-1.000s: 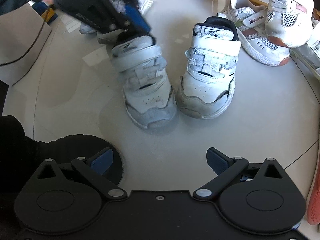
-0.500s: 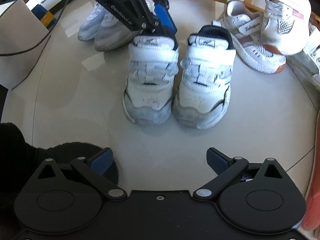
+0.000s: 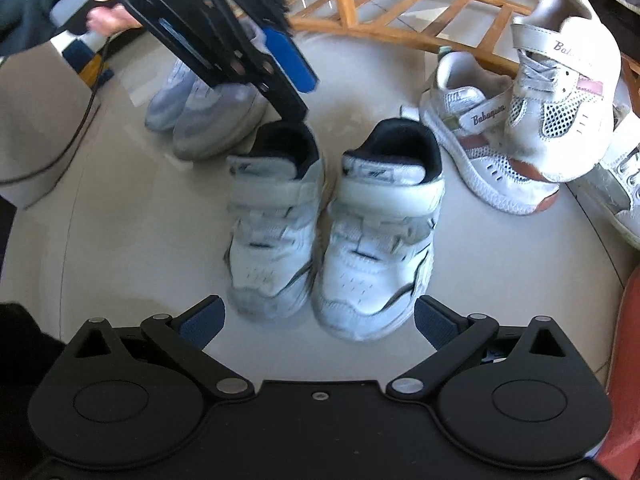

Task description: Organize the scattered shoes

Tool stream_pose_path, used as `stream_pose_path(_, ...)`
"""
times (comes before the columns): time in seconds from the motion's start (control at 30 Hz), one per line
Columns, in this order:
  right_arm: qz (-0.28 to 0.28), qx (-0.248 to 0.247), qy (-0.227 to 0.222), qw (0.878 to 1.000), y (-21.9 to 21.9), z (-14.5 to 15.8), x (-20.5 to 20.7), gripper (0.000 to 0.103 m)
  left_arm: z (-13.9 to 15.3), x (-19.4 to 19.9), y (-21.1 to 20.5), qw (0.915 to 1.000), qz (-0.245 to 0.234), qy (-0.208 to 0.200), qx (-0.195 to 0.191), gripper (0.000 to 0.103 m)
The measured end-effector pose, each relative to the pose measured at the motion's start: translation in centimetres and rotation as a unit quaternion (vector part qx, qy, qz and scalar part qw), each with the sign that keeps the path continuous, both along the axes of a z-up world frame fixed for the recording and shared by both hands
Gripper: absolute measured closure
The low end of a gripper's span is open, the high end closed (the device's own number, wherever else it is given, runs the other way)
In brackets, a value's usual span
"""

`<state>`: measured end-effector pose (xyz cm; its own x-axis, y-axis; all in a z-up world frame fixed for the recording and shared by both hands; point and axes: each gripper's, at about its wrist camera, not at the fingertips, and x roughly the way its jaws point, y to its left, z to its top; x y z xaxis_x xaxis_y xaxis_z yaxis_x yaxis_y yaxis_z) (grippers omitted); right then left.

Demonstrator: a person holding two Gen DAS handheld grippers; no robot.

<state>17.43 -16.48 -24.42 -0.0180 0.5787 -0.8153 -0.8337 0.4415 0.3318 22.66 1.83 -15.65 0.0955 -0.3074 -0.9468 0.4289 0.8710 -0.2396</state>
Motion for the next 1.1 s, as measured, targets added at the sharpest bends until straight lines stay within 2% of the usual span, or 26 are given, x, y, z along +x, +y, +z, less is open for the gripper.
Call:
stream_pose_path(0.1,-0.012,0.010,0.019,1.000,-0.2,-0.6,0.7,0.000,0.8,-1.1,0.3,0.9990,0.025,0.019,-0.032,0.072)
stream_pose_path(0.2,-0.011,0.006,0.007,1.000,-0.3,-1.1,0.7,0.000,1.6,-3.1,-0.2,0.9994,0.020,-0.001,-0.027,0.072)
stream_pose_path(0.3,-0.013,0.013,-0.008,1.000,-0.8,-1.0,0.7,0.000,1.4,-5.0,0.9,0.9975,0.063,-0.006,-0.031,0.072)
stream_pose_path(0.47,-0.034,0.017,0.006,0.999,-1.3,-1.3,1.6,0.004,-1.5,-8.2,1.9,0.9855,0.163,0.028,-0.037,0.072)
stream_pose_path(0.57,-0.040,0.016,0.022,0.999,-1.0,-1.7,1.8,0.007,-3.1,-9.5,1.5,0.9746,0.218,0.024,-0.045,0.073)
stream_pose_path(0.67,-0.043,0.012,0.014,0.999,-0.5,-1.8,1.5,0.012,-4.1,-10.3,1.0,0.9659,0.254,0.012,-0.051,0.073)
stream_pose_path(0.77,-0.058,0.014,0.011,0.998,-0.5,-1.8,1.7,0.021,-4.6,-10.9,0.5,0.9605,0.271,-0.004,-0.063,0.073)
stream_pose_path(0.9,-0.068,0.009,0.010,0.998,0.1,-2.2,2.5,0.021,-5.0,-11.3,0.5,0.9546,0.288,-0.027,-0.070,0.069)
stream_pose_path(1.1,-0.050,-0.007,0.010,0.999,1.4,-3.1,2.5,0.021,-5.5,-11.8,0.7,0.9467,0.307,-0.046,-0.087,0.068)
